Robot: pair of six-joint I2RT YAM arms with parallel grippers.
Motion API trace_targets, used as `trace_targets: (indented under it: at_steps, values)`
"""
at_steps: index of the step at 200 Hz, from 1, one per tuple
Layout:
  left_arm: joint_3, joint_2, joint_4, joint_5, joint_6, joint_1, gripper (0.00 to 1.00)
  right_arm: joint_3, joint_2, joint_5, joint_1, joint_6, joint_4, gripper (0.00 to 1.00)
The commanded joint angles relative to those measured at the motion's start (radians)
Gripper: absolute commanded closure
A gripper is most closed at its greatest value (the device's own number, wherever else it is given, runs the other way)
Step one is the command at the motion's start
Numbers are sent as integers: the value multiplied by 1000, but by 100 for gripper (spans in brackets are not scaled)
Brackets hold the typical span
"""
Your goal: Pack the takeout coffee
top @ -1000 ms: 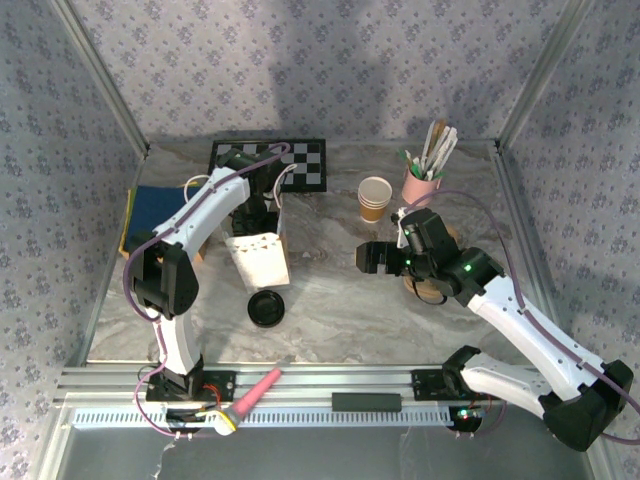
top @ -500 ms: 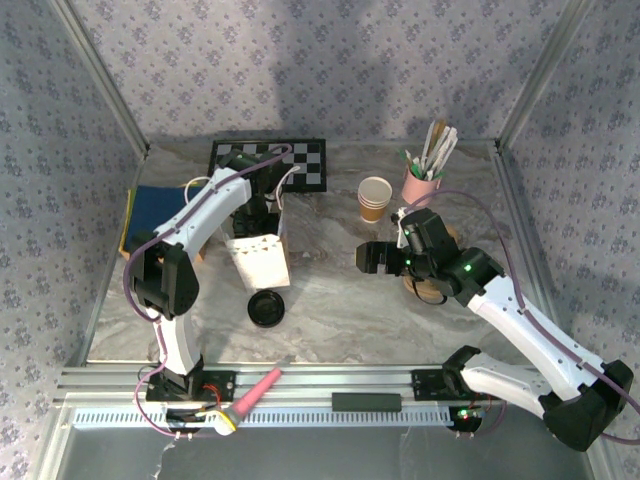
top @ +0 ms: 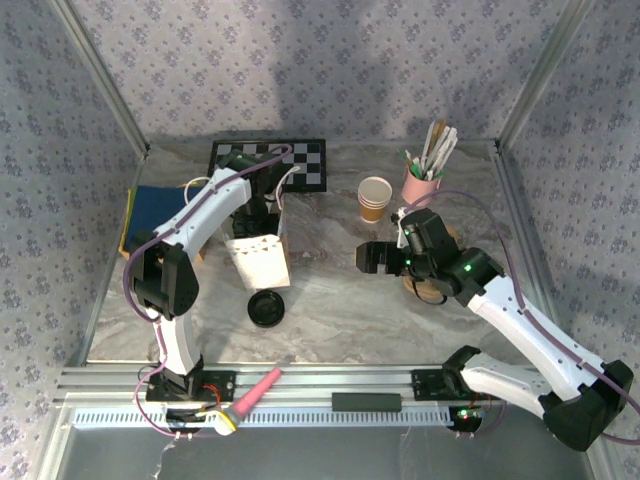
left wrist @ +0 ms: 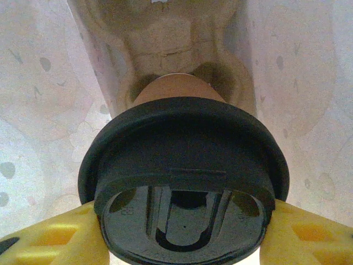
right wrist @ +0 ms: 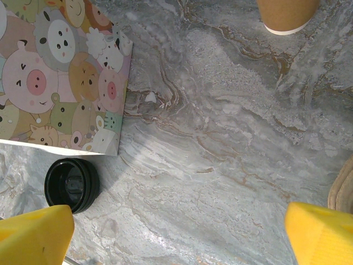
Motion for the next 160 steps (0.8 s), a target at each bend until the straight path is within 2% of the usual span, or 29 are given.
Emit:
trace_targets:
  at_steps: [1,160]
  values:
    - [-19,-18,-55,25,-1,-5,46,3,1,13,8,-1,-6,0]
    - [-40,-24,-47,32,1,-4,46,-1,-2,13,8,2,-7,0]
